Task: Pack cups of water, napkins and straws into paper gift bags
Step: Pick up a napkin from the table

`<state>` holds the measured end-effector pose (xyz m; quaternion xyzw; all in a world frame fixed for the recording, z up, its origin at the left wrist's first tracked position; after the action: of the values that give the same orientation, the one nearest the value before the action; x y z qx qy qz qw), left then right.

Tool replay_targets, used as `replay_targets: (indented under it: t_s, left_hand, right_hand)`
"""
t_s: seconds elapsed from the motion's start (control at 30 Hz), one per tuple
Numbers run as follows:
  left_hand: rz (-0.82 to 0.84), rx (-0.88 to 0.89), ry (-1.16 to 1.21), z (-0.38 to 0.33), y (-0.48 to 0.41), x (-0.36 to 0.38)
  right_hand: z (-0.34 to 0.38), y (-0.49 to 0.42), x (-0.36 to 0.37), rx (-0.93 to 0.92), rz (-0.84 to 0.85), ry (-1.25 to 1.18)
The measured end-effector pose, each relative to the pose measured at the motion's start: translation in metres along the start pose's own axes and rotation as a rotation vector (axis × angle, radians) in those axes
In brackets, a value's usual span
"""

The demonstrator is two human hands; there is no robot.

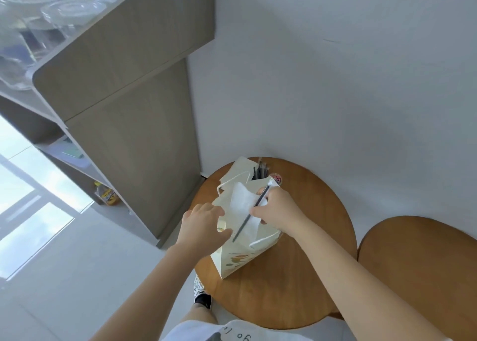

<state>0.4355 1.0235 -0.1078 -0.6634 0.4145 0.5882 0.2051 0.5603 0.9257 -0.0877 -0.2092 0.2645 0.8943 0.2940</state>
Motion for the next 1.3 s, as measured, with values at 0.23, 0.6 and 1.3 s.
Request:
replay_targets:
  t_s: [0.23, 0.6, 1.3]
  left_hand:
    - [0.016, 0.003, 0.017, 0.007, 0.006, 0.016]
    - [0.126, -0.004, 0.088, 0.001, 0.012, 0.044]
    - [0.064, -0.071, -0.161, -0.007, -0.031, 0.041]
  right_hand:
    - [-0.003, -0.004, 0.032, 0.075, 0.214, 0.070]
    - [-0.054, -0.011, -0.082, 0.004, -0.365, 0.132]
    - [-0.094, -0.018, -0.015, 0.215, 0.266, -0.049]
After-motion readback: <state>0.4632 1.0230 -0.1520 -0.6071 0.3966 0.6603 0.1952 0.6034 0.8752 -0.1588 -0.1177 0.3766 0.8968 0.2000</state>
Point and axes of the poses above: each hand's wrist, its own y-axis away from the middle knuckle, its own x-axis out of the palm, z = x × y, the point moved 8 cm from there along -y, towards the middle knuckle, and after that the axes turned 8 degrees about -y, right-handed, at the moved point
